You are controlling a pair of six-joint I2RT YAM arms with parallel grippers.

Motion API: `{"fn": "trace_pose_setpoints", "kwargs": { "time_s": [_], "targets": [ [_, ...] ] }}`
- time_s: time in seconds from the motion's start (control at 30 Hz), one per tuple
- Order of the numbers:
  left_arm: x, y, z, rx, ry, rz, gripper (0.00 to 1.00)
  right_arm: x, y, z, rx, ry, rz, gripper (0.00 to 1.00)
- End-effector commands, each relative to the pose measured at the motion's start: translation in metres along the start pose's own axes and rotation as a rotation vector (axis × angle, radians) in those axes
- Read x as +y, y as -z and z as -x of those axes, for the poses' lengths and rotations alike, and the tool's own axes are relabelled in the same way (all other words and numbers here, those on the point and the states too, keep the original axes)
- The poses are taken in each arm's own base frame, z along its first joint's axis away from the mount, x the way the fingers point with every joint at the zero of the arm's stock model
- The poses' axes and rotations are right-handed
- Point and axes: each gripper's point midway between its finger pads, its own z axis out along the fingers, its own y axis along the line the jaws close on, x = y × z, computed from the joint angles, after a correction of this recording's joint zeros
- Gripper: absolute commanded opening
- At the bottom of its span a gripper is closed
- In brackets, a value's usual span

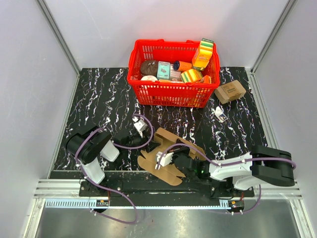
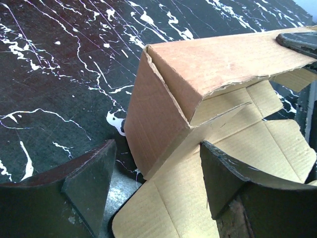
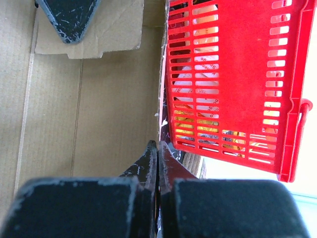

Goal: Fold the paper box

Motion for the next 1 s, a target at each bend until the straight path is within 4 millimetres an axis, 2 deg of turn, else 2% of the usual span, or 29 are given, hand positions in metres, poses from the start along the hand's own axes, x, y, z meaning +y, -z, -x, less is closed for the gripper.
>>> {"fn": "trace_pose_setpoints", "kwargs": {
  "time_s": [0.0, 0.2, 0.4, 0.97],
  "targets": [
    [-0.004, -0.004, 0.052, -0.198, -0.166, 0.024, 0.73, -0.003, 0.002, 0.005, -0.016, -0.041, -0.025, 0.00],
    [-0.001, -0.007, 0.059, -0.232, -0.185, 0.071, 0.72, 0.001, 0.002, 0.005, -0.021, -0.045, -0.022, 0.00],
    [-0.002, -0.009, 0.064, -0.258, -0.199, 0.104, 0.63, 0.005, 0.003, 0.004, -0.022, -0.056, -0.013, 0.00],
    [-0.011, -0.019, 0.082, -0.332, -0.210, 0.152, 0.49, 0.019, 0.001, 0.012, -0.048, -0.084, 0.014, 0.02]
  ]
}}
